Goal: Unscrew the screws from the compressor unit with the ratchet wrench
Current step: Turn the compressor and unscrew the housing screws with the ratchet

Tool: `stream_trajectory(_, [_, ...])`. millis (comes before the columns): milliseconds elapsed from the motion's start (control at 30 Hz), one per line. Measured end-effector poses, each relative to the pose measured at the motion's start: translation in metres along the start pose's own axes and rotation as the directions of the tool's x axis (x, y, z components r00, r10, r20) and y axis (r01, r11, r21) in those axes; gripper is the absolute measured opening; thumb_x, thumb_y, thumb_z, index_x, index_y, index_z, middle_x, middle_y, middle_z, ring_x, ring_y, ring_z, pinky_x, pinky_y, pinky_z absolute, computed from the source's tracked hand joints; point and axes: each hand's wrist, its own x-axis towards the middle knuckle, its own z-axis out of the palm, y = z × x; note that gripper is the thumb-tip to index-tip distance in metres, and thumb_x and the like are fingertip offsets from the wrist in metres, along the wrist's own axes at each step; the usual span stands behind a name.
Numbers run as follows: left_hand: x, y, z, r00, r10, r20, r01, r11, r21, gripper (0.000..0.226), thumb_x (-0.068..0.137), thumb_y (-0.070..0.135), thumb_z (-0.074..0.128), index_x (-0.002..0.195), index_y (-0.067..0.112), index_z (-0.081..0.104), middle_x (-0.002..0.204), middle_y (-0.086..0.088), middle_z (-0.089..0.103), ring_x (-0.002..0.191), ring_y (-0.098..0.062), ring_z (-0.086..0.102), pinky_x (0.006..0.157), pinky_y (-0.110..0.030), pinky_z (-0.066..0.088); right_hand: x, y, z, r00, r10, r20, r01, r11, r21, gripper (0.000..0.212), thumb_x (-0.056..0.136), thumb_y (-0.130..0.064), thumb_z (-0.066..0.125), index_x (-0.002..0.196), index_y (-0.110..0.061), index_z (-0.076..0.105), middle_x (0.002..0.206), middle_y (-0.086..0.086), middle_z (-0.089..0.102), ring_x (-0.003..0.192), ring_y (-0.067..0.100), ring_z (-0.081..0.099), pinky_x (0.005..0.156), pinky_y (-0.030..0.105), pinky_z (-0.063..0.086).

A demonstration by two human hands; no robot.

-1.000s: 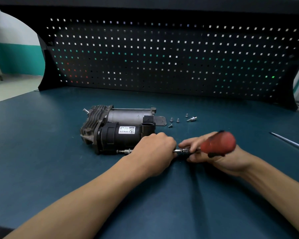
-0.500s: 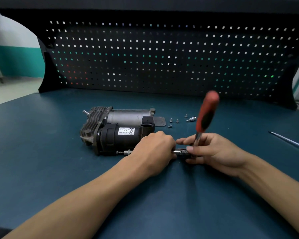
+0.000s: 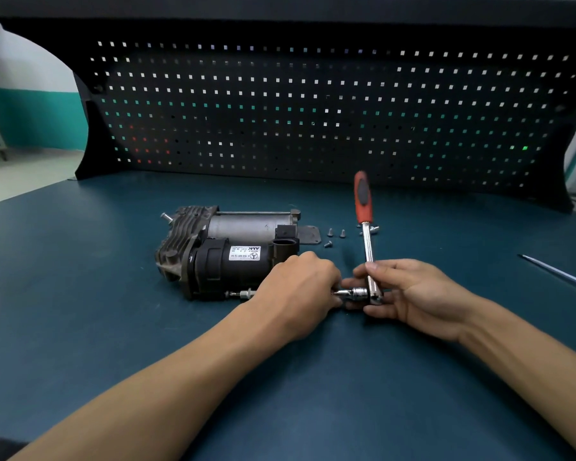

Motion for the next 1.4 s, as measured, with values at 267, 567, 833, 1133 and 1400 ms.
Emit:
stream_trajectory(267, [-0.001, 0.000, -0.002, 0.999, 0.026, -0.027, -0.025, 0.999, 0.023, 0.021, 0.090, 0.036, 0.066, 0.103, 0.020, 0.069, 0.098, -0.010, 0.061, 0.093, -0.035, 0.057, 0.074, -0.039, 0.047, -0.002, -0.003, -0.004, 0.998, 0.038, 0.059, -0.040, 0.999, 0.027, 0.040, 0.079, -0.020, 0.067, 0.110, 0.003, 0.058, 0.107, 0.032, 0.070, 0.090, 0.044, 0.073, 0.056, 0.029, 0.061])
stream_trajectory(567, [-0.001, -0.002, 0.000, 0.998, 0.030, -0.063, -0.027, 0.999, 0.045, 0.020, 0.088, 0.034, 0.067, 0.102, 0.020, 0.068, 0.097, -0.009, 0.062, 0.093, -0.034, 0.058, 0.076, -0.042, 0.051, -0.004, -0.007, 0.000, 0.994, 0.106, 0.025, -0.107, 0.994, 0.012, 0.036, 0.078, -0.023, 0.071, 0.103, 0.003, 0.063, 0.097, 0.026, 0.071, 0.081, 0.041, 0.075, 0.047, 0.026, 0.057])
stream_trajectory(833, [0.002, -0.004, 0.007, 0.998, 0.056, -0.040, -0.053, 0.995, 0.079, 0.019, 0.090, 0.037, 0.066, 0.103, 0.023, 0.067, 0.100, -0.007, 0.062, 0.093, -0.033, 0.059, 0.070, -0.036, 0.043, -0.005, -0.005, -0.007, 0.995, 0.017, 0.103, -0.017, 1.000, 0.000, 0.032, 0.073, -0.007, 0.074, 0.105, -0.007, 0.070, 0.104, 0.016, 0.073, 0.086, 0.037, 0.074, 0.064, 0.032, 0.062])
stream_trajectory(1133, [0.002, -0.005, 0.010, 0.997, 0.052, -0.056, -0.046, 0.992, 0.117, 0.015, 0.094, 0.032, 0.060, 0.103, 0.021, 0.064, 0.100, -0.009, 0.061, 0.091, -0.035, 0.059, 0.064, -0.035, 0.033, -0.010, 0.004, -0.002, 0.941, -0.237, 0.241, 0.283, 0.942, -0.179, 0.034, 0.067, 0.020, 0.070, 0.069, -0.013, 0.080, 0.110, 0.009, 0.075, 0.102, 0.021, 0.070, 0.087, 0.028, 0.057])
stream_trajectory(1400, [0.001, -0.005, 0.010, 0.997, 0.042, -0.064, -0.035, 0.994, 0.103, 0.014, 0.093, 0.033, 0.063, 0.101, 0.020, 0.062, 0.094, -0.008, 0.056, 0.088, -0.034, 0.058, 0.064, -0.036, 0.032, -0.010, 0.002, -0.003, 0.966, -0.166, 0.200, 0.196, 0.970, -0.141, 0.015, 0.065, -0.001, 0.073, 0.075, -0.011, 0.079, 0.113, 0.004, 0.075, 0.100, 0.022, 0.071, 0.077, 0.028, 0.059])
